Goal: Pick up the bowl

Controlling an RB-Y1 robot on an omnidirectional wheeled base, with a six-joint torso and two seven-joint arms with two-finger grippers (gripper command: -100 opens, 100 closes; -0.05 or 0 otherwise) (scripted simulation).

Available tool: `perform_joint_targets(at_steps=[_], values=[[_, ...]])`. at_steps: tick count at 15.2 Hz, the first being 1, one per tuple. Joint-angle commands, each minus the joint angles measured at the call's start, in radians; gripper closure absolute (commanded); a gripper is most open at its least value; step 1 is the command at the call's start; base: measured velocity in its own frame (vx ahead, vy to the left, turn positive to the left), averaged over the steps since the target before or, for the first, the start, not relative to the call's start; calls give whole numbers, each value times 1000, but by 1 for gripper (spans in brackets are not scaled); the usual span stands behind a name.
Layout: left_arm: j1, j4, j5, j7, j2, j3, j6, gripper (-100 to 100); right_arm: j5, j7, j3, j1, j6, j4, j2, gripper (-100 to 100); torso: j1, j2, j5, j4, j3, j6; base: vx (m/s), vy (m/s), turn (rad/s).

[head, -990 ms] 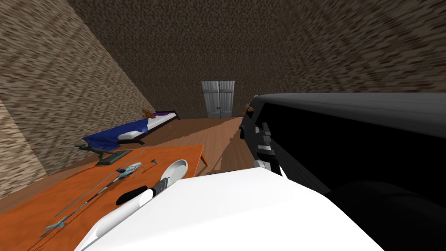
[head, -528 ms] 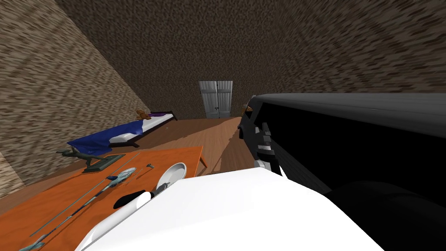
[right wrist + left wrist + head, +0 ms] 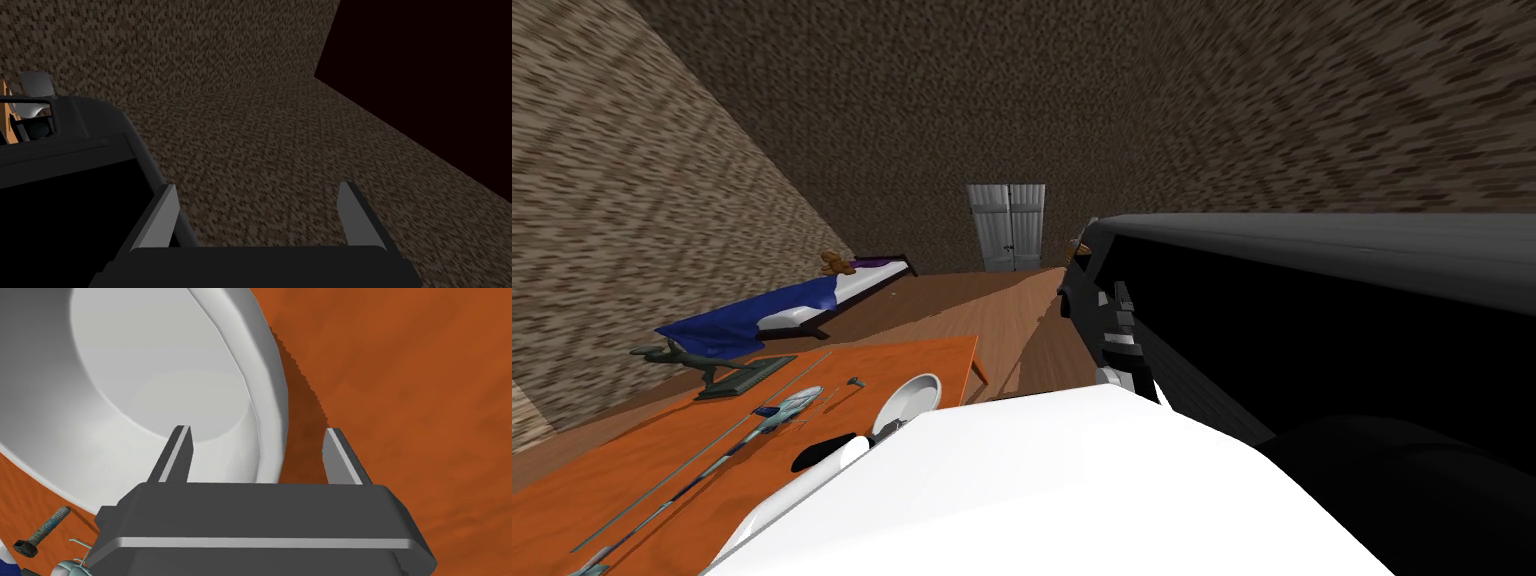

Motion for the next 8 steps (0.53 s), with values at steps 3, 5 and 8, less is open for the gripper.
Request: perform_joint_targets(at_steps=[3,5,8], values=[[1,0,0,-1,0,-1,1,100,0,0,0,0,0,0,0,0,0,0,0,0,0,0,0,0,0],[16,-31,9,-1,3,10,22,100,0,0,0,0,0,0,0,0,-1,0,-1,0,0,0,4,-6,14],[32,-67,22,-2,9,22,51,100,0,0,0,0,0,0,0,0,-4,-1,-2,1,0,-1,17,-28,30]])
